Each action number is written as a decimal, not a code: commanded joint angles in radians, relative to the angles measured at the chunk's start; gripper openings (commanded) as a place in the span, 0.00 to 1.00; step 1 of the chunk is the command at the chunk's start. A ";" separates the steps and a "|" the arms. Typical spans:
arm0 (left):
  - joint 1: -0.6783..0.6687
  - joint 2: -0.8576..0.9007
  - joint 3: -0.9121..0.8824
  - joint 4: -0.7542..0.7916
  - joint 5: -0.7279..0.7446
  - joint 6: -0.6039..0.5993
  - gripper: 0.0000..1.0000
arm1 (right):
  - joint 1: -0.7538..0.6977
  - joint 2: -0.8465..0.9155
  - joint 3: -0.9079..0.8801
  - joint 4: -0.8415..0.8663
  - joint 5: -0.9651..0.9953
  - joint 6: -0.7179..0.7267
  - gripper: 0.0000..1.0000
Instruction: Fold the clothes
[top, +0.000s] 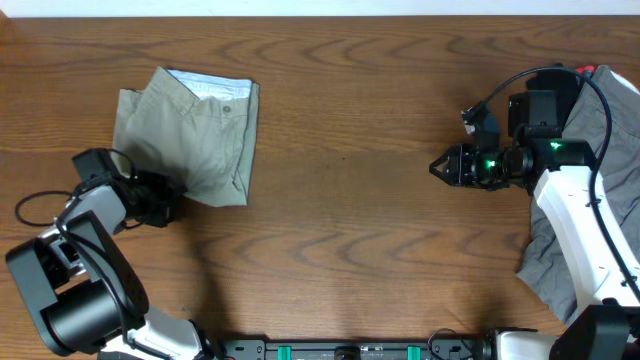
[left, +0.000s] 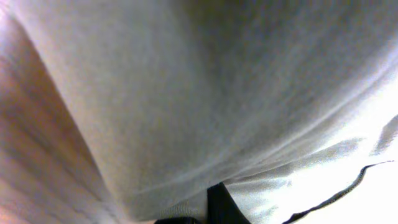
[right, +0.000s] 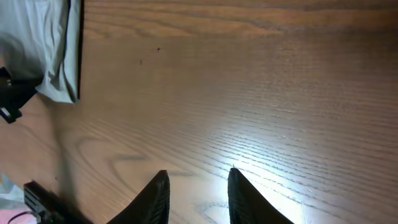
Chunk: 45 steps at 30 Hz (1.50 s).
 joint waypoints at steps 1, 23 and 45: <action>-0.022 0.090 -0.097 -0.050 -0.122 -0.037 0.06 | 0.008 -0.013 -0.001 -0.002 -0.015 0.006 0.30; -0.032 -0.781 0.137 -0.542 0.158 0.847 0.79 | 0.007 -0.095 0.000 0.032 -0.047 -0.044 0.38; -0.224 -1.089 0.329 -0.990 -0.134 0.991 0.98 | 0.008 -0.808 0.000 0.037 0.105 -0.126 0.99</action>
